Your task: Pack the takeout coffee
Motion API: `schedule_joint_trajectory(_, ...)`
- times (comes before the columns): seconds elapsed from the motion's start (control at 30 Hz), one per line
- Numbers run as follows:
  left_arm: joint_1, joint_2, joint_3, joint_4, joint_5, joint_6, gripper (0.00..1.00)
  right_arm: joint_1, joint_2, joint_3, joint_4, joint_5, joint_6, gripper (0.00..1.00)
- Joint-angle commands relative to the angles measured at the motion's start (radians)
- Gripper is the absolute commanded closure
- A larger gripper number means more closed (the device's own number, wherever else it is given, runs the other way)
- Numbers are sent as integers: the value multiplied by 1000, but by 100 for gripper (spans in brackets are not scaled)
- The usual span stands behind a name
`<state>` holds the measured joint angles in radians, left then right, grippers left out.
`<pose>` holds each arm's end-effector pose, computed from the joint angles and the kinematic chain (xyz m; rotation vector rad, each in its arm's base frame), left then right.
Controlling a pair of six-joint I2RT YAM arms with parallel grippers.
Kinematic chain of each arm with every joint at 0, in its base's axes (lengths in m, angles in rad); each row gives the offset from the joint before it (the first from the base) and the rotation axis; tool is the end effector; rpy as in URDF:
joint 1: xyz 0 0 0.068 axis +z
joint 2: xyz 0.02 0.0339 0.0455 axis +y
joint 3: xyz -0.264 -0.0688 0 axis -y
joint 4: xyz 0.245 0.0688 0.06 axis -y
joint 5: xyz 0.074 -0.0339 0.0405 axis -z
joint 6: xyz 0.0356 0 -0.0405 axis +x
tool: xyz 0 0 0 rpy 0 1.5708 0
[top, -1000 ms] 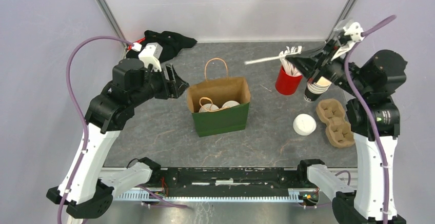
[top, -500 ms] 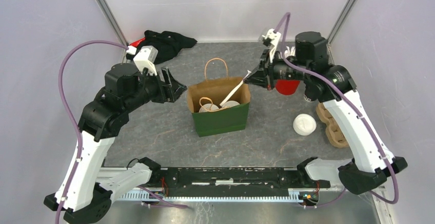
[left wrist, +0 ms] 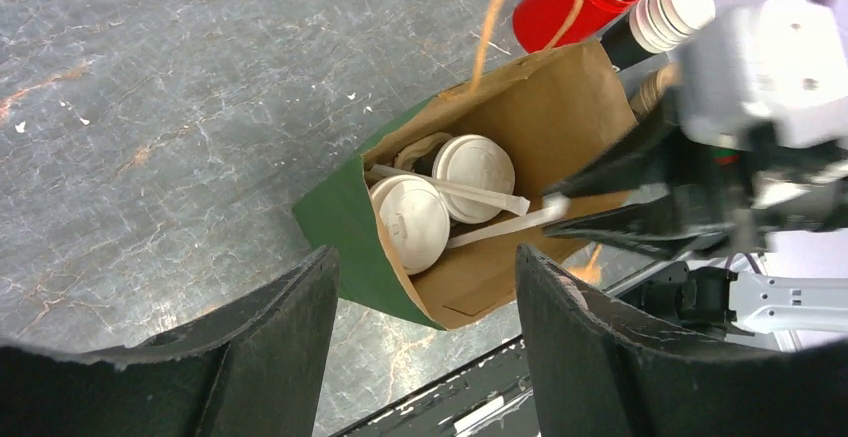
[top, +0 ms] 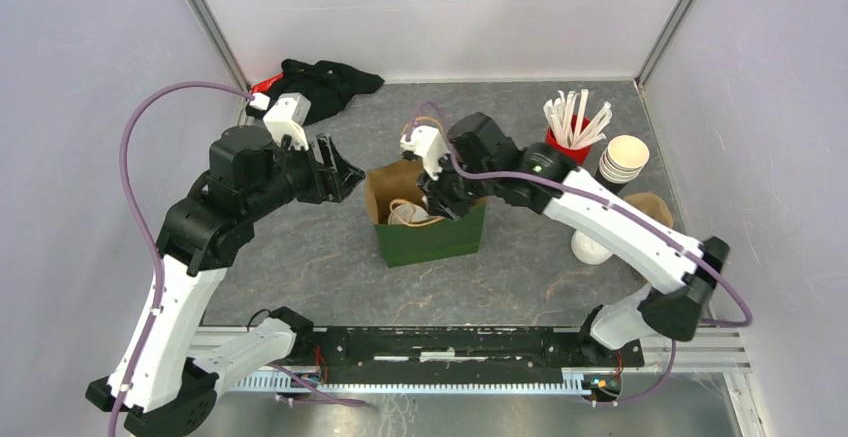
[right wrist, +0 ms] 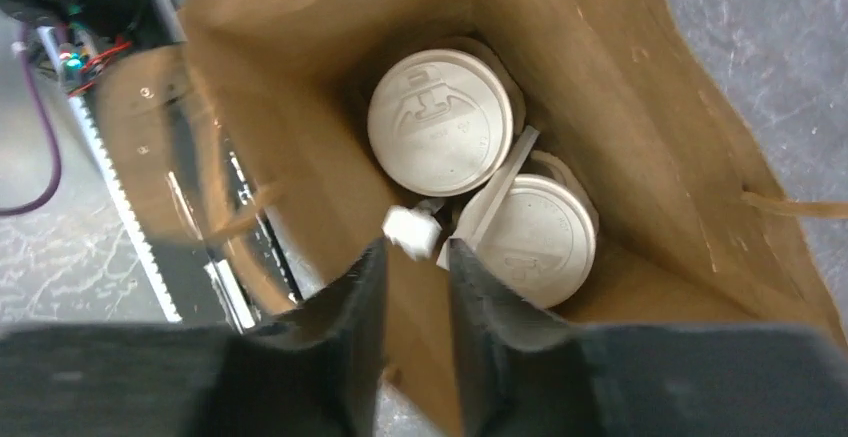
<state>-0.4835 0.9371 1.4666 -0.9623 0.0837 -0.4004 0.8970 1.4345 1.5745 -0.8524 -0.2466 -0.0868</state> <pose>0.1263 -0.0697 0.4559 0.1408 2.0572 -0.6419 0.1807 0.2402 0.3977 -1.2294 2.0118 0.6927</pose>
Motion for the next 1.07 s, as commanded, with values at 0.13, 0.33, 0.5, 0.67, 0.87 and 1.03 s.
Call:
schedule_joint_trajectory(0.13, 3, -3, 38, 89, -28, -13, 28, 11, -51, 279, -60, 328, 147, 29)
schedule_joint_trajectory(0.33, 3, 32, 204, 109, -61, -5, 24, 0, -216, 332, -117, 537, 225, 2)
schedule_joint_trajectory(0.5, 3, 37, 318, 155, -68, 38, 1, 1, -432, 221, -43, 753, 251, 2)
schedule_joint_trajectory(0.67, 3, 17, 375, 211, -126, 64, 0, 1, -473, 308, -73, 861, 226, 2)
schedule_joint_trajectory(0.87, 3, -11, 371, 265, -161, 35, 0, 0, -439, 378, -96, 892, 218, 2)
schedule_joint_trajectory(1.03, 3, -20, 375, 252, -174, 18, 0, 1, -432, 376, -76, 824, 206, 2)
